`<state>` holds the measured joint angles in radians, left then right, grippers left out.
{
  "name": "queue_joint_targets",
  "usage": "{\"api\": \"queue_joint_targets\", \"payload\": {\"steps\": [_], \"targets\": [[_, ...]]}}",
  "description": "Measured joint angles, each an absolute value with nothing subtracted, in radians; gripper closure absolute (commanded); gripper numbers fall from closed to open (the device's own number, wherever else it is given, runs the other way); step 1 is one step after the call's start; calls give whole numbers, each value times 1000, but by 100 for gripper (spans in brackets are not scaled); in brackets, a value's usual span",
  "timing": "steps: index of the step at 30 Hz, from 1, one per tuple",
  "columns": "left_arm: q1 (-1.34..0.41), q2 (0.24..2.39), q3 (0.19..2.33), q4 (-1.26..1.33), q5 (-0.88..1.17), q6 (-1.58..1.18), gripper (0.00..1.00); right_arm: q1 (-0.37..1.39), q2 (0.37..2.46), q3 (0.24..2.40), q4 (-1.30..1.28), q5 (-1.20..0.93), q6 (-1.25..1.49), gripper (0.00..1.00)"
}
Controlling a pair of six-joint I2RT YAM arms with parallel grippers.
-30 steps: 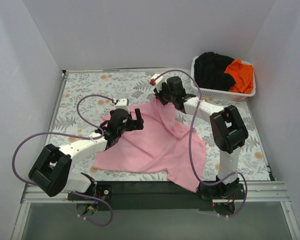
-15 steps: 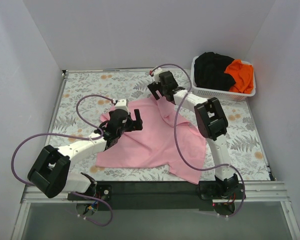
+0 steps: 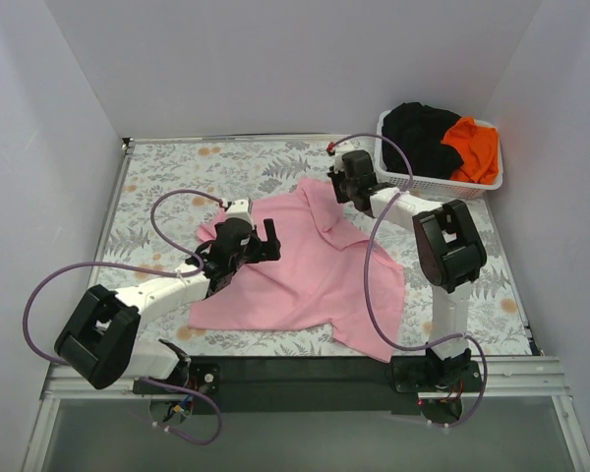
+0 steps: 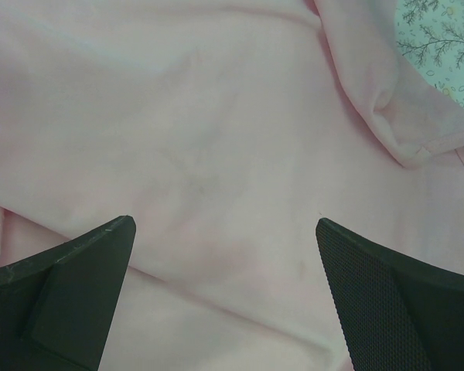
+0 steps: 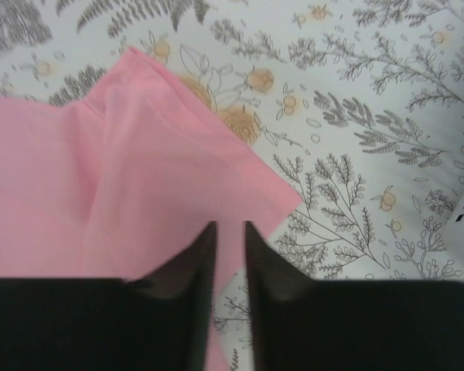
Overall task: Fold and stack the t-shirts
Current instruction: Flatten the tshirt out
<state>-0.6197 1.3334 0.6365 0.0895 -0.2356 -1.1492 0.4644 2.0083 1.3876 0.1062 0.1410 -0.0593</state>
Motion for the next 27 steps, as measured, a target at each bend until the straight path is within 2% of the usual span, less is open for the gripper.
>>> {"api": "queue_joint_targets", "payload": {"steps": [11, 27], "targets": [[-622, 1333, 622, 105, -221, -1153, 2, 441, 2107, 1379, 106, 3, 1, 99], [-622, 1304, 611, 104, -222, -1152, 2, 352, 2233, 1587, -1, 12, 79, 99]]}}
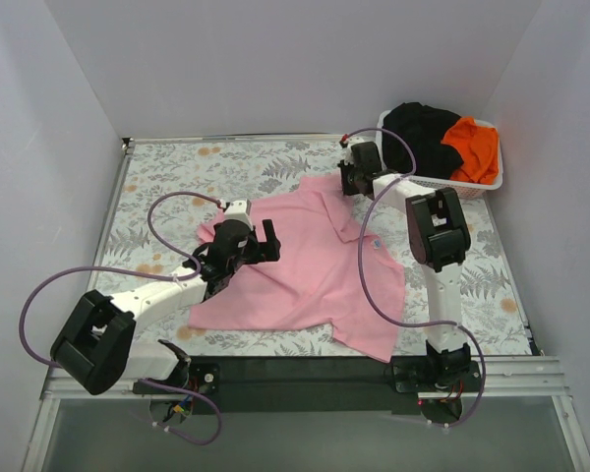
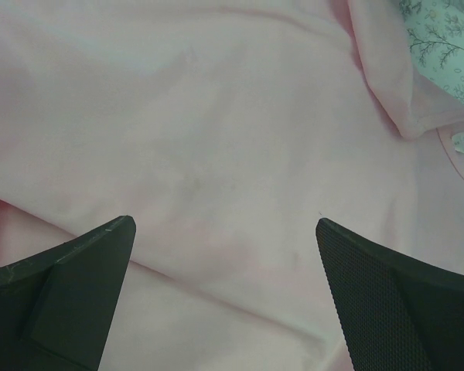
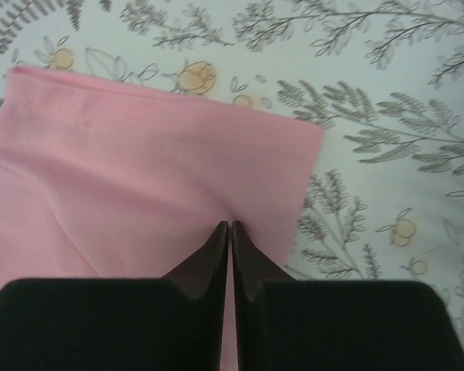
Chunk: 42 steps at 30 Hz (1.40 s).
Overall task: Fold and stack the t-shirts
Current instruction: Flatten the tshirt out
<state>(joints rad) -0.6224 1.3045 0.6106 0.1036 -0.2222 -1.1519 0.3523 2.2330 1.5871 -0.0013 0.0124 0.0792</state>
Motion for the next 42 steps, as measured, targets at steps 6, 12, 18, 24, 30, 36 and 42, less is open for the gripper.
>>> {"api": "queue_joint_targets", "payload": {"steps": [6, 12, 18, 24, 30, 36, 42], "targets": [[-622, 1293, 610, 102, -222, -1149, 2, 316, 2362, 1839, -128, 46, 37, 99], [-622, 1295, 610, 100, -222, -1149, 2, 315, 2497, 2089, -220, 64, -24, 99], [-622, 1303, 610, 97, -221, -1149, 2, 316, 2376, 1872, -161, 20, -35, 95], [-622, 1303, 610, 97, -221, -1150, 2, 318, 2042, 1510, -71, -33, 18, 39], [-622, 1297, 610, 97, -219, -1150, 2, 319, 1888, 1449, 41, -38, 81, 31], [-622, 1228, 580, 80, -216, -1151, 2, 319, 1972, 1449, 54, -36, 126, 37], [-622, 1166, 569, 67, -216, -1154, 2, 319, 2049, 1443, 44, -31, 162, 45]]}}
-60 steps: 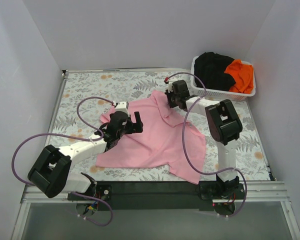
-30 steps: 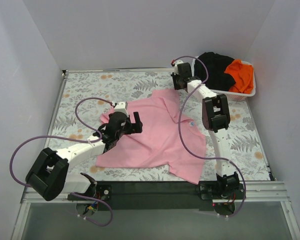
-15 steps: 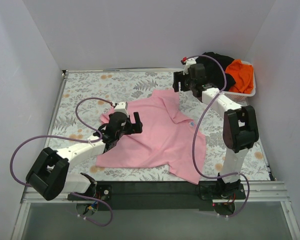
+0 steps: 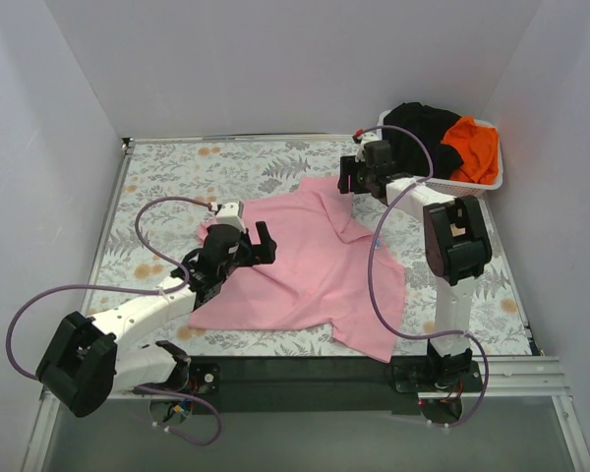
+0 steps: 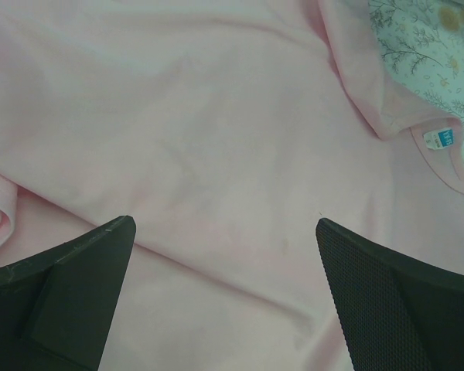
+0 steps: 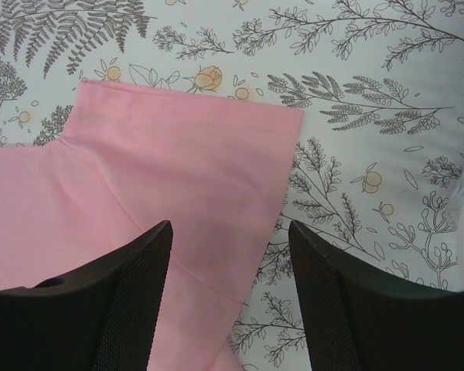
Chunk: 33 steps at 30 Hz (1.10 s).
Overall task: Fold and stack the t-shirts
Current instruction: Flatten the tshirt out
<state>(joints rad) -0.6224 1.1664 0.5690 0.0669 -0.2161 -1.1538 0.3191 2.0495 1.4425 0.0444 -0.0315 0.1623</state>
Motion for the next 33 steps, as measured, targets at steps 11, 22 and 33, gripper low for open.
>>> {"api": "queue_joint_targets", "payload": {"steps": [11, 22, 33], "targets": [[-622, 1152, 562, 51, -209, -1160, 2, 319, 2103, 1443, 49, -21, 199, 48], [-622, 1127, 562, 43, -209, -1161, 2, 319, 2173, 1498, 42, 6, 207, 50], [-622, 1097, 554, 25, -210, -1161, 2, 319, 2200, 1522, 39, 22, 207, 91]]}}
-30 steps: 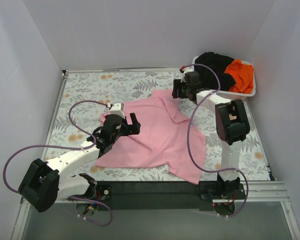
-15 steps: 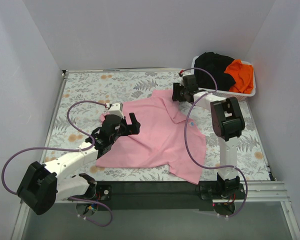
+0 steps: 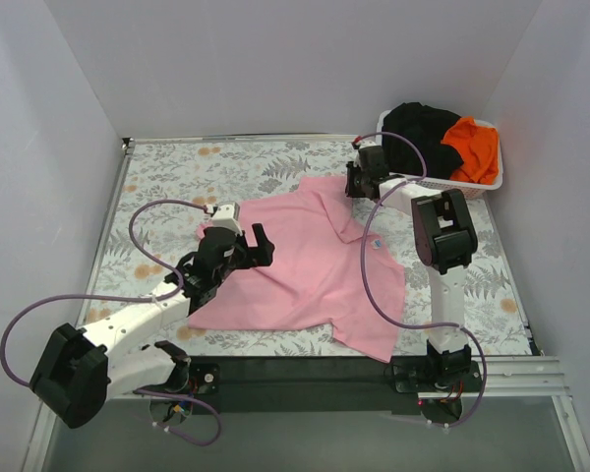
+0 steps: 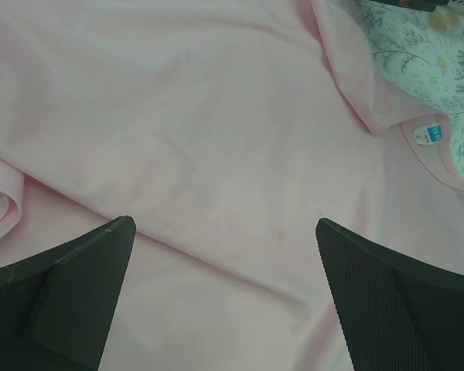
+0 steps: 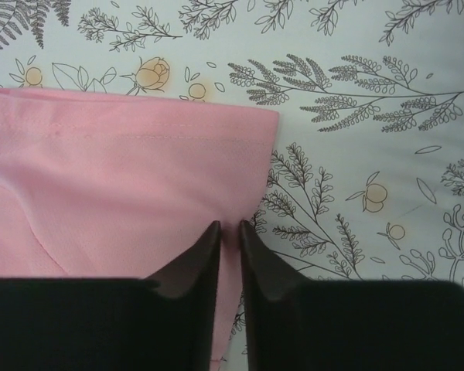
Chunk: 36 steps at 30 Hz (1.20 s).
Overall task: Fold and stack the t-shirts
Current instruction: Flatten the tshirt out
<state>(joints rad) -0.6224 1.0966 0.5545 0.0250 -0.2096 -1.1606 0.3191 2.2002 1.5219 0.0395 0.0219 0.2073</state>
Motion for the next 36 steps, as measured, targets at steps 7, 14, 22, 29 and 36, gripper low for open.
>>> {"api": "queue_joint_targets", "payload": {"steps": [7, 14, 22, 29, 36], "targets": [[-622, 1068, 547, 14, -210, -1160, 2, 315, 2220, 1548, 39, 22, 218, 99], [-622, 1058, 547, 13, -210, -1161, 2, 313, 2249, 1623, -17, 43, 218, 99], [-622, 1059, 547, 7, -222, -1161, 2, 292, 2340, 1841, -58, 78, 217, 99], [-622, 1072, 547, 7, -228, -1160, 2, 266, 2433, 1989, -83, 76, 208, 99], [-622, 1117, 547, 6, -245, -1159, 2, 262, 2462, 2019, -105, 45, 194, 33]]}}
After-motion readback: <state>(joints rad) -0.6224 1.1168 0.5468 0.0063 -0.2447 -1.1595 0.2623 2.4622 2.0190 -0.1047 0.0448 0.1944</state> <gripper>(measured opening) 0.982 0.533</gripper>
